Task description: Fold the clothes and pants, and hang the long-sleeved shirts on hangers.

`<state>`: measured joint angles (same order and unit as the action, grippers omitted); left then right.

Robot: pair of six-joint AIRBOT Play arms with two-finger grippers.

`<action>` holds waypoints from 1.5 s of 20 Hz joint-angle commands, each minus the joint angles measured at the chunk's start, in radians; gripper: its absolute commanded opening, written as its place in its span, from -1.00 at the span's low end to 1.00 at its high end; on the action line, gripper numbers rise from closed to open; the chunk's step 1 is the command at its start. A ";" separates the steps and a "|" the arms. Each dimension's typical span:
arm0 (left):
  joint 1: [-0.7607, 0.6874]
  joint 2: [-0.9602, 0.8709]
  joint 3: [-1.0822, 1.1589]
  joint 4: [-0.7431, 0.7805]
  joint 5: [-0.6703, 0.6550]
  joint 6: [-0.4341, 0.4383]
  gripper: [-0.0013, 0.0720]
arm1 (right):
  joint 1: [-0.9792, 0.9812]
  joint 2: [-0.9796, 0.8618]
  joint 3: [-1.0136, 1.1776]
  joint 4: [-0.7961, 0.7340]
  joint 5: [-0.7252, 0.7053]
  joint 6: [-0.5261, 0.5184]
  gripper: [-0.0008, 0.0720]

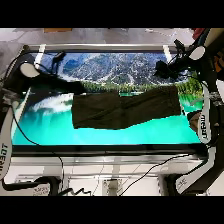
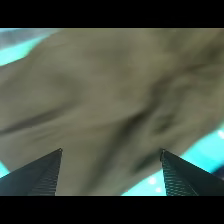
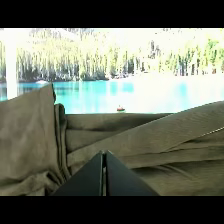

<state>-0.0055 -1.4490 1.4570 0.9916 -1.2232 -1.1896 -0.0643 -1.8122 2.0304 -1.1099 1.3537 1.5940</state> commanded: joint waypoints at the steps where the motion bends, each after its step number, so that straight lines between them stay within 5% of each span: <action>1: 0.170 -0.005 -0.128 0.078 0.024 -0.007 0.94 | 0.016 0.001 0.000 -0.002 0.010 -0.044 -0.88; 10: 0.195 -0.237 -0.374 -0.386 0.166 0.223 0.88 | 0.102 0.000 -0.013 -0.002 -0.065 -0.044 -0.88; 11: 0.175 -0.257 -0.374 -0.441 0.172 0.253 0.63 | 0.114 0.000 -0.025 -0.003 -0.080 -0.044 -0.88; 14: 0.119 -0.268 -0.373 -0.470 0.234 0.263 0.38 | 0.151 -0.002 -0.063 -0.005 -0.124 -0.044 -0.88; 15: 0.111 -0.268 -0.369 -0.463 0.236 0.263 -0.02 | 0.165 -0.005 -0.073 -0.005 -0.132 -0.044 -0.88; 16: 0.109 -0.267 -0.364 -0.449 0.232 0.263 -0.80 | 0.180 -0.012 -0.078 -0.006 -0.134 -0.044 -0.88; 17: 0.110 -0.263 -0.357 -0.440 0.217 0.267 -0.92 | 0.196 -0.021 -0.080 -0.006 -0.133 -0.044 -0.88; 21: 0.132 -0.183 -0.315 -0.369 0.127 0.286 -0.93 | 0.286 -0.055 -0.109 -0.005 -0.152 -0.044 -0.88; 26: 0.132 0.074 -0.247 -0.048 0.002 0.161 -0.93 | 0.461 -0.101 -0.240 0.023 -0.208 -0.038 -0.88; 30: 0.132 0.300 -0.243 -0.034 0.029 0.156 -0.93 | 0.652 -0.113 -0.335 0.163 -0.295 -0.032 -0.88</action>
<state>0.1265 -1.2953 1.2034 0.8978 -1.1976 -1.0145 0.4660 -1.9148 1.7576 -1.0409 1.1255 1.5558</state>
